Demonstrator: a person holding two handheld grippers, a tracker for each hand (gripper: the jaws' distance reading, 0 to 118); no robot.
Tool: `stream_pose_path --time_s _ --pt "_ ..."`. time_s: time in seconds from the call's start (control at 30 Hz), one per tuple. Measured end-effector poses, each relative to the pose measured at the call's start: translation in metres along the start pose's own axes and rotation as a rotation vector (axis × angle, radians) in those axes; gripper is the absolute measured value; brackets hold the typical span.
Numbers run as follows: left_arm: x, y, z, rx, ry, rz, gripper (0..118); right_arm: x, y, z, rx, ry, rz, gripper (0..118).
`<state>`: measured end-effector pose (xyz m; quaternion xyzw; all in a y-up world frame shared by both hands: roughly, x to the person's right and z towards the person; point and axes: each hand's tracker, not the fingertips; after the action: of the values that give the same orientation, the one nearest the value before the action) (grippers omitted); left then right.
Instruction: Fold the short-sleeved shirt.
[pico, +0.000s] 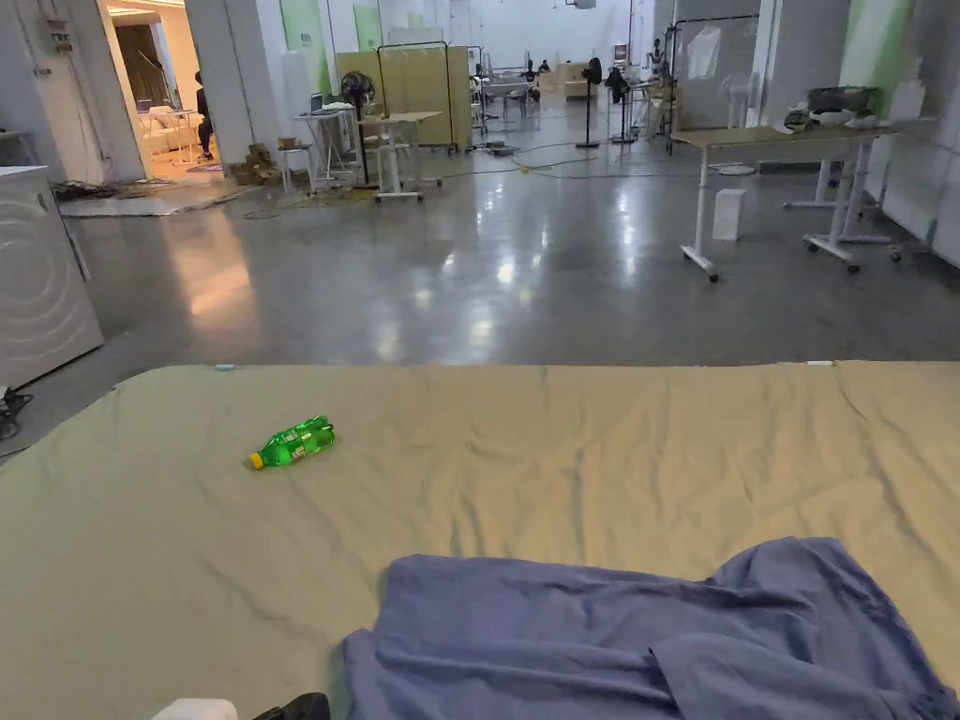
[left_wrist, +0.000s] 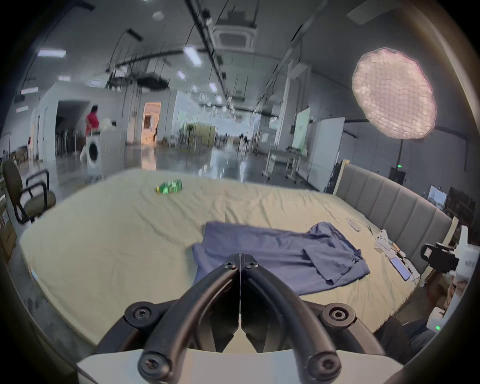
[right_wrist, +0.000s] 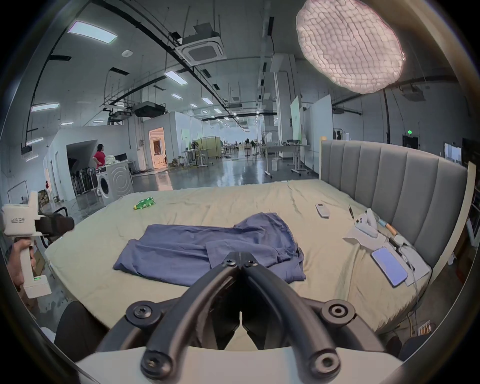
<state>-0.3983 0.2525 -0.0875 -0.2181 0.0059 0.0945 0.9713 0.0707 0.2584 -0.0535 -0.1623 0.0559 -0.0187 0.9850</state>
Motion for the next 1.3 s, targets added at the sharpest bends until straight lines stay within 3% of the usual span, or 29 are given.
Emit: stream_pose_path --time_s 0.13,0.23,0.5,0.57,0.6,0.63,0.67,0.9,0.93,0.97,1.03,1.07,1.17,1.3 --pt "-0.028 -0.014 -0.054 -0.124 0.021 0.05 83 0.011 -0.011 -0.008 -0.048 -0.014 -0.026 0" --pt "-0.045 -0.032 -0.1 -0.204 0.068 0.057 86 0.019 -0.02 -0.016 -0.107 -0.027 -0.044 0" --pt "-0.058 -0.07 -0.179 -0.324 0.089 0.018 83 0.033 -0.038 -0.03 -0.194 -0.061 -0.061 0" --pt "-0.055 -0.07 -0.184 -0.352 0.078 0.013 71 0.034 -0.041 -0.033 -0.208 -0.065 -0.064 0" --pt "-0.053 -0.072 -0.188 -0.367 0.081 0.009 55 0.035 -0.042 -0.035 -0.215 -0.067 -0.065 0" --pt "-0.05 -0.074 -0.19 -0.378 0.082 -0.004 32 0.035 -0.043 -0.036 -0.224 -0.071 -0.065 0" --pt "-0.048 -0.079 -0.192 -0.381 0.094 -0.034 22 0.035 -0.044 -0.038 -0.23 -0.075 -0.066 0" --pt "-0.026 -0.085 -0.208 -0.46 0.097 -0.272 16 0.042 -0.046 -0.063 -0.258 -0.075 -0.037 0" --pt "-0.025 -0.083 -0.21 -0.475 0.099 -0.282 16 0.045 -0.045 -0.071 -0.255 -0.077 -0.029 8" --pt "-0.023 -0.08 -0.212 -0.496 0.097 -0.304 16 0.051 -0.046 -0.082 -0.252 -0.082 -0.028 24" --pt "-0.022 -0.078 -0.216 -0.518 0.088 -0.33 16 0.067 -0.048 -0.111 -0.274 -0.078 -0.059 78" --pt "-0.021 -0.077 -0.217 -0.52 0.087 -0.328 16 0.077 -0.052 -0.13 -0.319 -0.068 -0.093 84" --pt "-0.025 -0.074 -0.218 -0.535 0.074 -0.317 16 0.101 -0.06 -0.177 -0.325 -0.013 -0.174 82" --pt "-0.032 -0.071 -0.224 -0.567 0.052 -0.276 16 0.123 -0.069 -0.23 -0.402 -0.131 -0.202 82"
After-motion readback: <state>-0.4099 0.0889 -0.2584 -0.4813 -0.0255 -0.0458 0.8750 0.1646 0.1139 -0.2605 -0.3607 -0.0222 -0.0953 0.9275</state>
